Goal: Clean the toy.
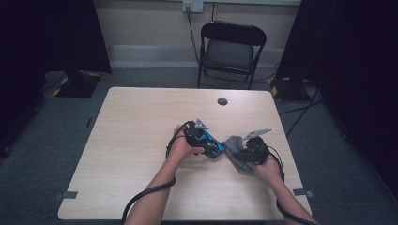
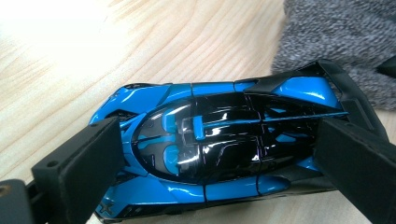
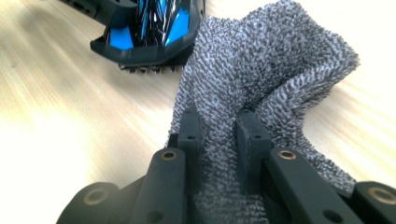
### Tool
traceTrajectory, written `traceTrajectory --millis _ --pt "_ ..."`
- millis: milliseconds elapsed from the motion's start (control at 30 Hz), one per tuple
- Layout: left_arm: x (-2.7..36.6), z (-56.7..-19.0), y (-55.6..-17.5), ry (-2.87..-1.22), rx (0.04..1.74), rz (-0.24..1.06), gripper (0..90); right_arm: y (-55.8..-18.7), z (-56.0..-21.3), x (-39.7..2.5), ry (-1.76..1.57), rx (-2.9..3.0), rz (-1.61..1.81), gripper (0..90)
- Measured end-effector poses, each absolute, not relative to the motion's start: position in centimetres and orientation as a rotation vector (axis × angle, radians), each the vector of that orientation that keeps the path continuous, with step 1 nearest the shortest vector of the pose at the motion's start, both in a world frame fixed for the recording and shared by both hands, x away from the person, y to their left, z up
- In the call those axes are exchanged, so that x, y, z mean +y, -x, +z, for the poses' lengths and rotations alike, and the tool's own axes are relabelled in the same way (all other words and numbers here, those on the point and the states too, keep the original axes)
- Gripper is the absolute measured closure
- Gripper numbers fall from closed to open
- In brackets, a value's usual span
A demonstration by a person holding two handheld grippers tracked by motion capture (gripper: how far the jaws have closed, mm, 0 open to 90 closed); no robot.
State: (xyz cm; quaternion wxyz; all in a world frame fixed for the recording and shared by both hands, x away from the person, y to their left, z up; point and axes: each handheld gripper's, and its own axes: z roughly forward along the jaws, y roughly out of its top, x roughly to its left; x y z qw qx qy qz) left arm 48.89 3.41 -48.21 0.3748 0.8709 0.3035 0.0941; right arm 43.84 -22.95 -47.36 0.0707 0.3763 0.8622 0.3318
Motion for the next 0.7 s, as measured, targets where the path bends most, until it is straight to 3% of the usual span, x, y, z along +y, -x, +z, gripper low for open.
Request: traceTrajectory --millis 133,267,700 --pt "3.4 -47.8 -48.9 -2.243 0.790 0.233 5.2 -43.6 -46.9 -23.6 -1.136 2.586 0.976 75.0" --pt "3.6 -46.9 -48.7 -2.217 0.769 0.226 19.4 -43.7 -45.9 -24.0 -1.140 2.569 0.980 75.0" --pt "6.8 -44.9 -45.8 -2.196 0.773 0.254 18.6 -44.4 -41.9 -20.6 -1.068 2.555 1.004 74.8"
